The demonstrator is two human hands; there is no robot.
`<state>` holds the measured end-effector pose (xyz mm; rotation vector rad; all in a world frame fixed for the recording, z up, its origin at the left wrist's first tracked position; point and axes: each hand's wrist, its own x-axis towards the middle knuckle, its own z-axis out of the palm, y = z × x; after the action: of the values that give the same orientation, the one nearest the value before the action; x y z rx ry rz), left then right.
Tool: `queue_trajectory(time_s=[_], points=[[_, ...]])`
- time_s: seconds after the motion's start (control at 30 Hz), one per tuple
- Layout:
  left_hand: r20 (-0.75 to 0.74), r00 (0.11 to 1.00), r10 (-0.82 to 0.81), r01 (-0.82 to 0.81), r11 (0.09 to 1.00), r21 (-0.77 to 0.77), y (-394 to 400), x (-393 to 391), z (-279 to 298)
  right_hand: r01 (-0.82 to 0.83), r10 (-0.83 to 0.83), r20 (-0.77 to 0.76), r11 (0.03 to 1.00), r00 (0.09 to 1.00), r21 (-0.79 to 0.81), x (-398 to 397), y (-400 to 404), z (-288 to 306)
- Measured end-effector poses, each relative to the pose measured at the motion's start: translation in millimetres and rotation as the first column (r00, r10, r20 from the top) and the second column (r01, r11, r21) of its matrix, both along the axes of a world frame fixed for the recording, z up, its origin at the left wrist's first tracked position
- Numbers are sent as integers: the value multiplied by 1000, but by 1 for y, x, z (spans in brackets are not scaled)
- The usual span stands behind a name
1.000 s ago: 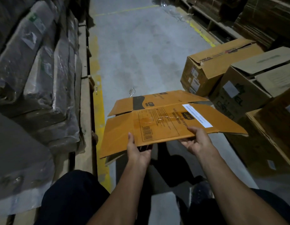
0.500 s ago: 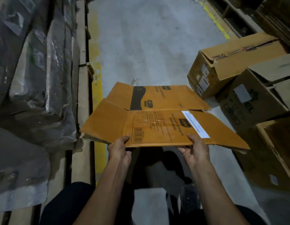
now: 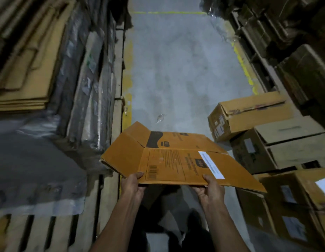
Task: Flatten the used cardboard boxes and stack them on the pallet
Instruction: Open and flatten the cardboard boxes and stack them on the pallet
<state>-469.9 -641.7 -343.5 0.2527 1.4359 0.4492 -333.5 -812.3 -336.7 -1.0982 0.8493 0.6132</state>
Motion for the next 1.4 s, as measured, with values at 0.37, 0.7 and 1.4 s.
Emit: queue_trajectory(time_s=[0.37,0.7,1.4], points=[[121,981,149,-169,970,176,-26,46,154,-156,135,109,963,985,218,67,-8,140],[352,888,295,-407,861,306,-78,80,268,-347,256,267,853,929,389,129,-21,252],[651,672,354,-711,556,431,21,-3,399,-611,392,470,561,791,559,72,150,380]])
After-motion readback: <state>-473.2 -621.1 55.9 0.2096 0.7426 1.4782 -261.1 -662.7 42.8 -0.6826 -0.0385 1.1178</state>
